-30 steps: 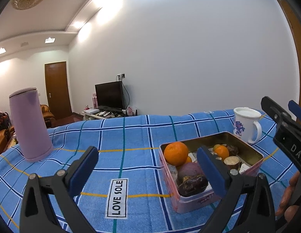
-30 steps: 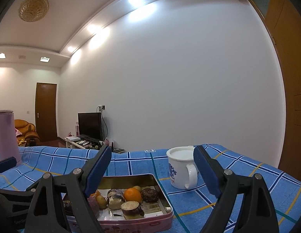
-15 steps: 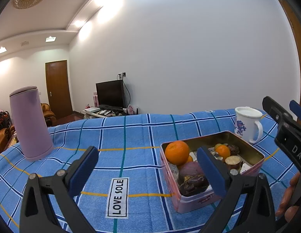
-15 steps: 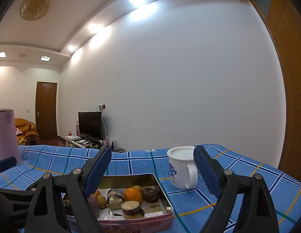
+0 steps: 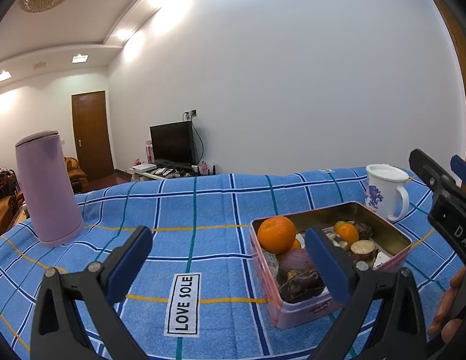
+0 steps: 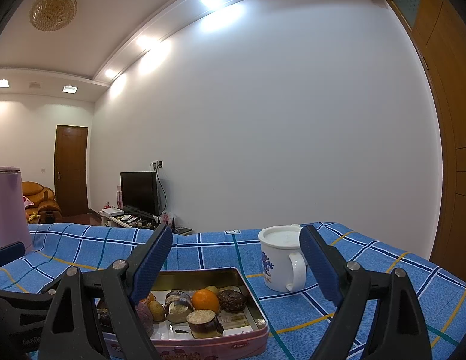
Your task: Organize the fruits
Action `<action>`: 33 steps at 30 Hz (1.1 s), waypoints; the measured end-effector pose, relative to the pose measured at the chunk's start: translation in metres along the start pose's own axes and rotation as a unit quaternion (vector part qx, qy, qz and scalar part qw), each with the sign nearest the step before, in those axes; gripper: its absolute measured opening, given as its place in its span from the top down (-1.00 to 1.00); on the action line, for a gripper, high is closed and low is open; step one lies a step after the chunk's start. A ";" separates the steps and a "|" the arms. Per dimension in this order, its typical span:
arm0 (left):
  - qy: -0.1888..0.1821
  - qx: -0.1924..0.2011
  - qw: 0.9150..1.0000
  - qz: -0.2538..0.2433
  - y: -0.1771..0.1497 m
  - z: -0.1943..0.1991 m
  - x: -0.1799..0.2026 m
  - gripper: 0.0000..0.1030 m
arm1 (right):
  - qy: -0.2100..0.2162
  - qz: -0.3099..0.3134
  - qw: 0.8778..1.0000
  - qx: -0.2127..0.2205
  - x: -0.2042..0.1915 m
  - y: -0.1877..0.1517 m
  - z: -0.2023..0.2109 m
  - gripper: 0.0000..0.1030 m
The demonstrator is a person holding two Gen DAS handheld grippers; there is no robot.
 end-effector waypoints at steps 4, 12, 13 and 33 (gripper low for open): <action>0.000 0.000 1.000 0.000 0.000 0.000 0.000 -1.00 | 0.000 -0.001 1.000 -0.001 0.001 -0.001 -0.001 -0.70; 0.002 -0.002 1.000 0.000 0.000 -0.002 0.000 -1.00 | 0.000 0.000 1.000 -0.001 0.001 -0.001 -0.001 -0.70; 0.002 -0.003 1.000 0.000 0.000 -0.002 0.000 -1.00 | 0.000 0.000 1.000 -0.001 0.001 -0.001 -0.001 -0.70; -0.011 -0.012 1.000 0.008 -0.002 -0.004 -0.003 -1.00 | 0.000 0.001 1.000 -0.004 0.001 -0.003 -0.002 -0.70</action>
Point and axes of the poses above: each gripper's, at about its wrist camera, not at the fingertips, and z roughly against the way its jaws point, x to its right, y to its top, the point moved 5 cm from there along -z, roughly the way its jaws point, and after that the axes turned 12 degrees about z, right-handed, at the moved point
